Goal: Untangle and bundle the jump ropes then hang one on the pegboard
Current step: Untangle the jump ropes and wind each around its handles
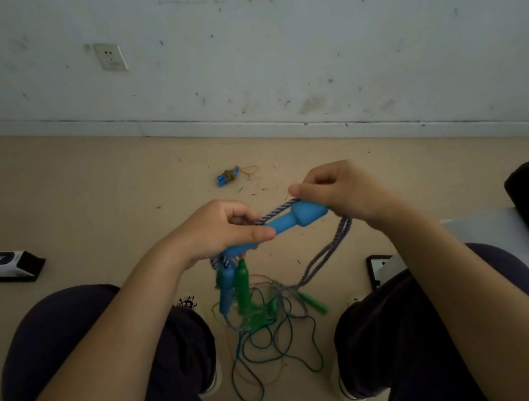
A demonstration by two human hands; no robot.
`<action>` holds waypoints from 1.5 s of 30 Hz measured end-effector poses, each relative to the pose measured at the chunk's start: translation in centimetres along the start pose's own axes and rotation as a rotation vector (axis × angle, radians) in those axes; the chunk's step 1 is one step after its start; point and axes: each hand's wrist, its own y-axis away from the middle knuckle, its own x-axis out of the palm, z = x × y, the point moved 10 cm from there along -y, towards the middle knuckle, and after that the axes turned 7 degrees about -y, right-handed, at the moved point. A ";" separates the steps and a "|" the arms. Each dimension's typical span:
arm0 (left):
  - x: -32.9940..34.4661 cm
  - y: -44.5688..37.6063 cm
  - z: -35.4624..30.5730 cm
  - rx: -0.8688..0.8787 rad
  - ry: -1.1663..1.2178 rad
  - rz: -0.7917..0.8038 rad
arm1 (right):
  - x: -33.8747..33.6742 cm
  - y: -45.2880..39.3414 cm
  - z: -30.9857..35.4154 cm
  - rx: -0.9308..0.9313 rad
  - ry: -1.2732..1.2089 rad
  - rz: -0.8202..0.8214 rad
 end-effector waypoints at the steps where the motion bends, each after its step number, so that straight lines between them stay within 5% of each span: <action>1: -0.4 0.0 0.4 -0.018 -0.018 0.002 | -1.0 -0.1 -0.2 0.004 -0.025 -0.059; 6: -1.8 -0.4 1.8 -0.043 -0.253 -0.081 | -1.1 -0.2 -1.7 0.068 0.077 -0.082; 12: -2.2 0.1 -0.5 0.092 0.204 -0.170 | -0.2 0.0 -0.9 0.010 0.154 -0.002; 19: -2.1 0.2 -1.2 0.137 0.309 -0.294 | 4.6 0.9 0.1 -0.046 0.040 0.258; 27: -0.9 0.1 -1.5 0.126 0.412 -0.210 | 5.1 0.5 -0.2 -0.061 -0.042 0.190; 36: -1.0 -0.1 -1.1 0.106 0.209 -0.213 | 3.1 0.5 0.5 -0.054 -0.317 0.077; 45: 1.0 -0.9 -0.1 0.065 0.206 -0.123 | 5.3 0.8 -0.5 0.030 -0.427 0.313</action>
